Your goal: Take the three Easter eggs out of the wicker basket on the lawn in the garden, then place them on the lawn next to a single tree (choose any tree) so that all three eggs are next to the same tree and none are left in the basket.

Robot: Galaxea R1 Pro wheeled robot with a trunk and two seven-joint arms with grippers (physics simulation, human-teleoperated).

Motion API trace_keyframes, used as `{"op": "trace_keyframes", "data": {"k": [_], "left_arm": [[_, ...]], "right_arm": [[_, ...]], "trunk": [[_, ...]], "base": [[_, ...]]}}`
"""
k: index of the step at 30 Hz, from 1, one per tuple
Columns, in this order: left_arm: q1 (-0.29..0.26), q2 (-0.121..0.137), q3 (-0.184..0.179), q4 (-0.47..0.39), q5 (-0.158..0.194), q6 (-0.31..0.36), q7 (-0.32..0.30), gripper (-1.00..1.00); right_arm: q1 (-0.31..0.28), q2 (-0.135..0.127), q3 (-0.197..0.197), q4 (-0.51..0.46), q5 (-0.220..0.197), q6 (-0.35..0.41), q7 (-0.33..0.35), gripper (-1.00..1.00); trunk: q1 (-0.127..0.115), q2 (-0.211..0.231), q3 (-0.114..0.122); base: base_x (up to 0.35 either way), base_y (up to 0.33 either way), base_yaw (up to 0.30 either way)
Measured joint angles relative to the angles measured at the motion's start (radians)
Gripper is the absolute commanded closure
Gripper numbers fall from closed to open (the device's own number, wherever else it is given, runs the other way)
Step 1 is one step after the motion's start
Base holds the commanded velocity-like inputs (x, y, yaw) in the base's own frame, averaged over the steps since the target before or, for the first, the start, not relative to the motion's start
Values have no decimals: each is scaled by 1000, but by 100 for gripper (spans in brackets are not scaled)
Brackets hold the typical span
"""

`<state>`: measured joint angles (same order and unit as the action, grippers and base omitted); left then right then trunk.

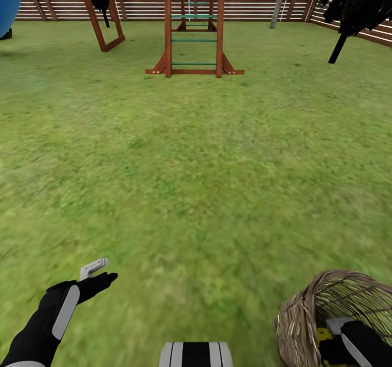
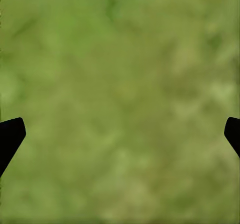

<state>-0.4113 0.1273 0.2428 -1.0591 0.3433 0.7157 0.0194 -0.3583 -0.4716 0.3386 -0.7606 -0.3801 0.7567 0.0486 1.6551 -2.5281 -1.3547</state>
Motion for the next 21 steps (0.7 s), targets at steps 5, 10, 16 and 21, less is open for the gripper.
{"op": "trace_keyframes", "data": {"k": [5, 10, 16, 21], "left_arm": [[0, 1, 0, 1, -3, -1, 1, -100], [0, 3, 0, 3, -4, -1, 1, -100], [0, 3, -1, 3, -8, 0, 1, -100], [0, -1, -4, 3, -8, 0, 1, -100]], "right_arm": [[0, 0, -1, -2, 8, -1, 0, 100], [0, 0, 0, -2, 10, -1, 0, 100], [0, 0, 0, -2, 10, -1, 0, 100], [0, 0, 2, -2, 7, -9, 3, 100]], "trunk": [[0, 0, 0], [0, 0, 0], [0, 0, 0], [0, 0, 0]], "base": [[0, 0, 0], [0, 0, 0], [0, 0, 0], [0, 0, 0]]}}
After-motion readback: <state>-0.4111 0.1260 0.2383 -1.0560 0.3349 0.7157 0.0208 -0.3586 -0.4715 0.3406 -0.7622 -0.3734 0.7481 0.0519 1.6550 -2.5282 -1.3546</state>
